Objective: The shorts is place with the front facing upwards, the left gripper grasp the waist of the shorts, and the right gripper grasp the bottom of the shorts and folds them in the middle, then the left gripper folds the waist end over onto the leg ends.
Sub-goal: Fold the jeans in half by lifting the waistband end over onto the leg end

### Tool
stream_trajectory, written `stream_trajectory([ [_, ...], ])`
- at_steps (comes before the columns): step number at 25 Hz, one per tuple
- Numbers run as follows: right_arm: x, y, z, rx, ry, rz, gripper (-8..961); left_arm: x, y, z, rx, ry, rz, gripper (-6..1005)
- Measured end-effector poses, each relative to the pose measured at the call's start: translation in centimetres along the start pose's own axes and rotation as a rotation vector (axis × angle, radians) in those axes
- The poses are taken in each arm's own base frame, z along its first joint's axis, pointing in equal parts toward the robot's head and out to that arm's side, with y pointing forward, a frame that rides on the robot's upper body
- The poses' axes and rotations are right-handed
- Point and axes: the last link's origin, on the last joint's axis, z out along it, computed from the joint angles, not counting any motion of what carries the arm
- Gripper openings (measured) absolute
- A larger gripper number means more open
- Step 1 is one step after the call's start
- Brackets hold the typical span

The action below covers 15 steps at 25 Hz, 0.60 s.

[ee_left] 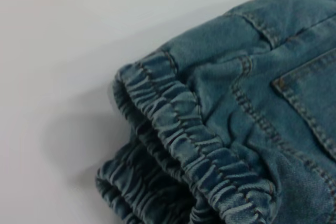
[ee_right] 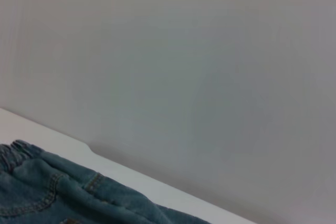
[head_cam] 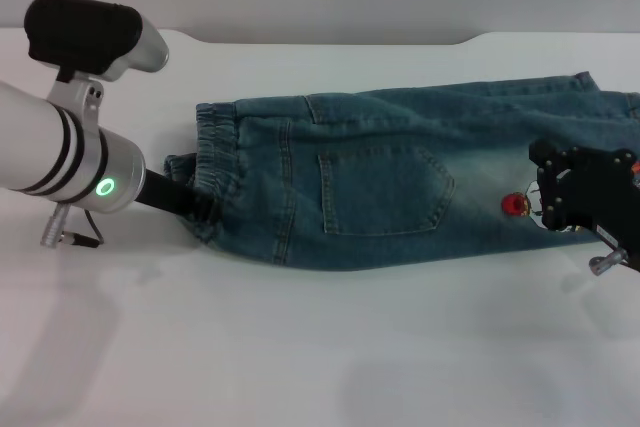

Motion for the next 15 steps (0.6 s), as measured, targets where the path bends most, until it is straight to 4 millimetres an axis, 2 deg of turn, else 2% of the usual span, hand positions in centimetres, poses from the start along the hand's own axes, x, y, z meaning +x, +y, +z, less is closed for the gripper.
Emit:
stream_trajectory([
  [10,0.5,0.5,2.3,-0.022,0.083,0.001,-1,0.9,0.7,-2.9,-0.005,0.085,0.028,58],
  [14,0.8,1.2,3.5,-0.050,0.124,0.003,-1,1.0,0.9,-3.3,-0.006,0.092,0.033,58],
  [15,0.9,1.3,3.8,-0.056,0.134,0.006,-1,1.5,1.4,-4.4,-0.007,0.124,0.052,58],
])
